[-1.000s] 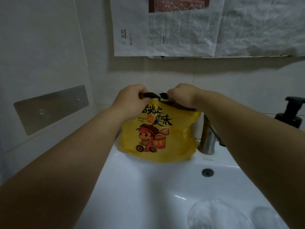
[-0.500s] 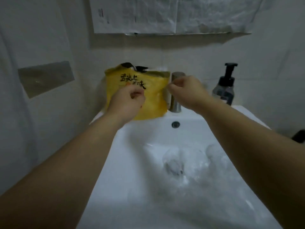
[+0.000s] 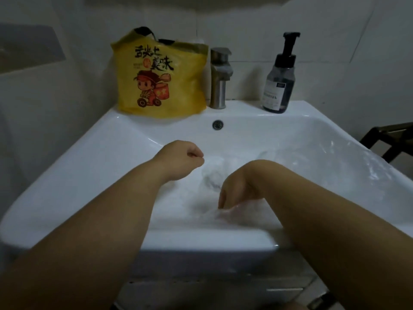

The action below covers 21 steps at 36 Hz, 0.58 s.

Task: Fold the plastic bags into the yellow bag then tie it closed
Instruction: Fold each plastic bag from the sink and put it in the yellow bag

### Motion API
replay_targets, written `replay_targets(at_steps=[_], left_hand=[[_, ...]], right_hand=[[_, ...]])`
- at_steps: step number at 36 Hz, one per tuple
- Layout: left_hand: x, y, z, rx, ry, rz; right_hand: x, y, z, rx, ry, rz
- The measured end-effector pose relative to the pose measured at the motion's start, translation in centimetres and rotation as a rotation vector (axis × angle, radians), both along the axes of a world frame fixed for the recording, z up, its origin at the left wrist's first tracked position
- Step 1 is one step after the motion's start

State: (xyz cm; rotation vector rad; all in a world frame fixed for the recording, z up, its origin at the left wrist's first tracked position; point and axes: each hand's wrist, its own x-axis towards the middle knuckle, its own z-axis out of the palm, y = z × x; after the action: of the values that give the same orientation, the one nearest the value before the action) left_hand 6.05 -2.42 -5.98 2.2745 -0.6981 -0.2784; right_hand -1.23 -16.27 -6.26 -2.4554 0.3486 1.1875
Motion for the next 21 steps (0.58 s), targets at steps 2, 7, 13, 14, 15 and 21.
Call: replay_targets(at_steps=[2, 7, 13, 14, 15, 21], left_hand=[[0.0, 0.0, 0.1, -0.023, 0.037, -0.009], [-0.1, -0.1, 1.1, -0.176, 0.207, 0.078], [-0.8, 0.0, 2.2, -0.494, 0.519, -0.105], [-0.6, -0.1, 2.0, -0.491, 0.472, -0.093], [-0.4, -0.2, 1.8, -0.476, 0.399, -0.052], [1.1, 0.1, 1.3, -0.603, 0.154, 0.314]], right_hand=[[0.5, 0.5, -0.5, -0.116, -0.113, 0.105], [0.8, -0.2, 1.0, 0.500, -0.729, -0.423], [0.1, -0.3, 3.8, 1.500, -0.687, -0.813], [-0.1, -0.1, 4.0, 1.535, -0.668, -0.791], [-0.1, 0.1, 4.1, 1.558, -0.661, -0.787], [-0.6, 0.6, 4.3, 1.425, -0.722, -0.695]])
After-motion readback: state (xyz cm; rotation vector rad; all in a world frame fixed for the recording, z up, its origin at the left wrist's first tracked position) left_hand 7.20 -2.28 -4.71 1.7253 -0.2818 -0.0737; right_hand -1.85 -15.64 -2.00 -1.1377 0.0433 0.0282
